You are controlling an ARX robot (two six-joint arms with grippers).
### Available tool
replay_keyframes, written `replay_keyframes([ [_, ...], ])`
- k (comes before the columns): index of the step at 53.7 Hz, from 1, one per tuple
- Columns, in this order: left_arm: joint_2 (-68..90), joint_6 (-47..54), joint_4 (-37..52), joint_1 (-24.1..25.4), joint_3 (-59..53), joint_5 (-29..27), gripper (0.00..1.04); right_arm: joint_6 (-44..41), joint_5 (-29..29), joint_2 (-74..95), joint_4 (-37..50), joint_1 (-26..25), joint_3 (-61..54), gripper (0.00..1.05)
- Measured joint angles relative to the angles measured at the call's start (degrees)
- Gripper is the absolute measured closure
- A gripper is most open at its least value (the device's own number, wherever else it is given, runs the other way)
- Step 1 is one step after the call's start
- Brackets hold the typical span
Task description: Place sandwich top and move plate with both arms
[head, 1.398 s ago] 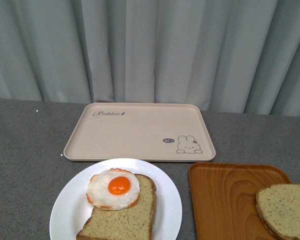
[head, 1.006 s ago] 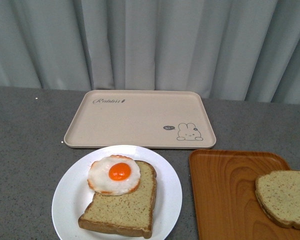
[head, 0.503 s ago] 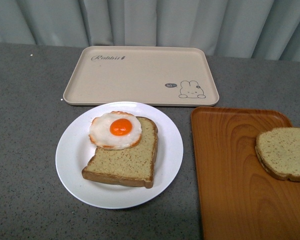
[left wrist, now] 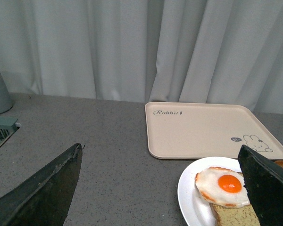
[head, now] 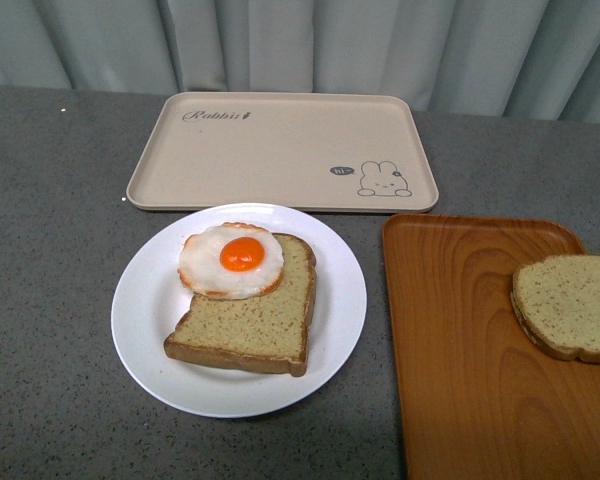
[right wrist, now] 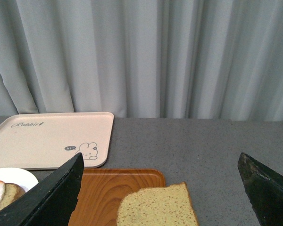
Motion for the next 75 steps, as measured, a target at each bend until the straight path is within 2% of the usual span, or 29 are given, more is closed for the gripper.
replay_keyframes([
  [75,0.0,0.0,0.0,0.0,0.0,0.0,0.06,0.0,0.0,0.0,0.0,0.0,0.0,0.09],
])
